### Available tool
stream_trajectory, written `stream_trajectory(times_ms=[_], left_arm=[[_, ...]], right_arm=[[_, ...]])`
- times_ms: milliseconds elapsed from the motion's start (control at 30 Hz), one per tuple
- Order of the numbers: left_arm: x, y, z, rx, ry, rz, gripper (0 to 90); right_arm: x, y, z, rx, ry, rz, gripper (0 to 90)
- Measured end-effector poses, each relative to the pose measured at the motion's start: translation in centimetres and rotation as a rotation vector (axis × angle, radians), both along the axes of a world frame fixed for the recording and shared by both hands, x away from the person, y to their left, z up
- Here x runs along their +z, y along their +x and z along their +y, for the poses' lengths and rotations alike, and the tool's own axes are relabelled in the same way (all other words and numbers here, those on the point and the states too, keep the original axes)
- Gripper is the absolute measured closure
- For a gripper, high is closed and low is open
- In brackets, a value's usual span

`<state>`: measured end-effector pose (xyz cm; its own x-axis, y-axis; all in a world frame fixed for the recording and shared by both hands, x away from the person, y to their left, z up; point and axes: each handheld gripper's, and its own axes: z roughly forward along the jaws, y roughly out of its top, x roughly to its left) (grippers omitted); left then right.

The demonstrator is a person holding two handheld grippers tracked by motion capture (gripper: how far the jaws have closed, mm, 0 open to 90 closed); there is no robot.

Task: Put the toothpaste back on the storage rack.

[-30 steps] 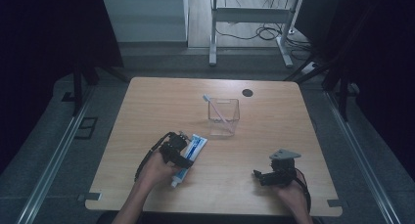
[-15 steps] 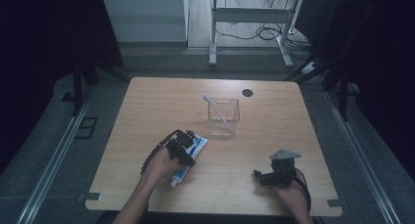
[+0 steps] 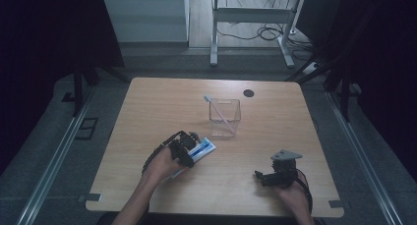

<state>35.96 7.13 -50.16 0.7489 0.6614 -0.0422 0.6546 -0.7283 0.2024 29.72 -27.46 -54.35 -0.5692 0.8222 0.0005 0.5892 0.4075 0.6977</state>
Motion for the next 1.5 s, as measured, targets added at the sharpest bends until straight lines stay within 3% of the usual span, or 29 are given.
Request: stream_trajectory(times_ms=[100, 333, 467, 700, 1167, 1500], left_arm=[[0.1, 0.0, -0.1, 0.008, 0.001, 0.008, 52.5], [0.7, 0.0, 0.3, -0.011, -0.014, -0.005, 67.8], [0.8, -0.1, 0.7, -0.014, -0.042, -0.008, 71.3], [1.0, -0.2, 1.2, -0.003, -0.095, -0.008, 72.7], [2.8, -0.6, 1.2, -0.002, -0.179, -0.069, 73.0], [3.8, -0.7, 1.3, -0.016, -0.207, -0.107, 73.1]], right_arm=[[0.0, 0.0, 0.0, 0.000, 0.000, 0.000, 0.0], [0.0, 0.0, 0.0, 0.000, 0.000, -0.001, 0.0], [0.0, 0.0, 0.0, 0.000, 0.000, 0.000, 0.0], [0.0, 0.0, 0.0, 0.000, 0.000, 0.000, 0.0], [0.0, 0.0, 0.0, 0.000, 0.000, 0.000, 0.0], [0.0, 0.0, 0.0, 0.000, 0.000, 0.000, 0.0]])
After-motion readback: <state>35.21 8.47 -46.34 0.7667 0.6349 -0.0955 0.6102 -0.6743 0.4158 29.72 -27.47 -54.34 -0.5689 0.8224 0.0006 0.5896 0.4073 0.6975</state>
